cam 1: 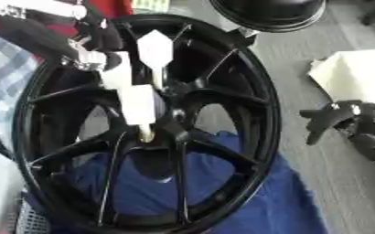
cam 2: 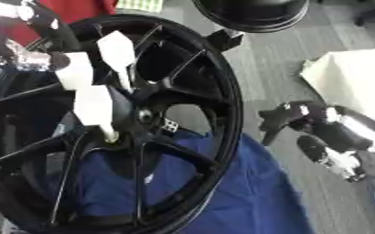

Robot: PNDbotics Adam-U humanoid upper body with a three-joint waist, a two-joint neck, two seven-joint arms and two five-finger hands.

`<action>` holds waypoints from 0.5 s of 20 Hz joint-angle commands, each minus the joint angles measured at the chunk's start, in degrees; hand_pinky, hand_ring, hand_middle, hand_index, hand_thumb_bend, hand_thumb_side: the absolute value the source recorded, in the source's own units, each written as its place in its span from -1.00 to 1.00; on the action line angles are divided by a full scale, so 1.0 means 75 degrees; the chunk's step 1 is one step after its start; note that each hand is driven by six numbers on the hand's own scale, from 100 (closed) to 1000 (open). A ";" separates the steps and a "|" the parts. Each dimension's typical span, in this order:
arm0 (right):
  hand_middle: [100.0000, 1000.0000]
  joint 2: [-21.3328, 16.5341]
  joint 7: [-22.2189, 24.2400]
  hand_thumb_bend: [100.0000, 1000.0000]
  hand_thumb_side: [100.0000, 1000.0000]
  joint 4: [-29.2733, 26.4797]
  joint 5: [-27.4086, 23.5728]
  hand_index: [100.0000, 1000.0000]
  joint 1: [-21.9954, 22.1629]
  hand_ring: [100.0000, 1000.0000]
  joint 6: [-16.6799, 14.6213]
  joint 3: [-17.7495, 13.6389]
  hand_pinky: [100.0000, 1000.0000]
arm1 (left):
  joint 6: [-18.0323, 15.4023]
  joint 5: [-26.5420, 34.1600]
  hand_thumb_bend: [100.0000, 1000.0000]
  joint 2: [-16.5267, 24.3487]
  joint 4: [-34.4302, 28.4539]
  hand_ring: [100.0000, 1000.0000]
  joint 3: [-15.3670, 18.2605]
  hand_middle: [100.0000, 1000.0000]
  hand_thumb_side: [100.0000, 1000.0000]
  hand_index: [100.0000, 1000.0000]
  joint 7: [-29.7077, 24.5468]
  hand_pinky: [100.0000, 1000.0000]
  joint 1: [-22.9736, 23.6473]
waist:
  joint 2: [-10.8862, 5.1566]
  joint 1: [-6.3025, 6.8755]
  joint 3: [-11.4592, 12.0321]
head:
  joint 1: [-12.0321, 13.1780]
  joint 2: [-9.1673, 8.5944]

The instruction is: Pull the pin out of the wheel hub.

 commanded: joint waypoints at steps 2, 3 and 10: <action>0.36 -0.0121 -0.0004 -1.00 -0.04 -0.0160 0.0057 0.46 -0.0054 0.23 0.0045 -0.0025 1.00 | 0.0051 -0.0364 -0.22 0.0120 0.0062 0.74 0.0009 0.66 0.72 0.77 -0.0072 0.88 -0.0134 | -0.0163 0.0002 0.0004 | 0.0022 0.0030; 0.35 -0.0117 -0.0005 -1.00 -0.05 -0.0160 0.0059 0.46 -0.0055 0.22 0.0048 -0.0024 1.00 | 0.0050 -0.0462 -0.17 0.0114 0.0087 0.76 0.0009 0.67 0.71 0.78 -0.0072 0.90 -0.0134 | -0.0159 -0.0001 0.0004 | 0.0024 0.0032; 0.35 -0.0059 -0.0008 -1.00 -0.05 -0.0160 0.0089 0.46 -0.0057 0.22 0.0081 -0.0018 1.00 | -0.0112 -0.0979 -0.20 -0.0008 0.0223 0.70 -0.0058 0.58 0.54 0.74 -0.0072 0.83 -0.0089 | -0.0118 -0.0028 -0.0024 | 0.0066 0.0029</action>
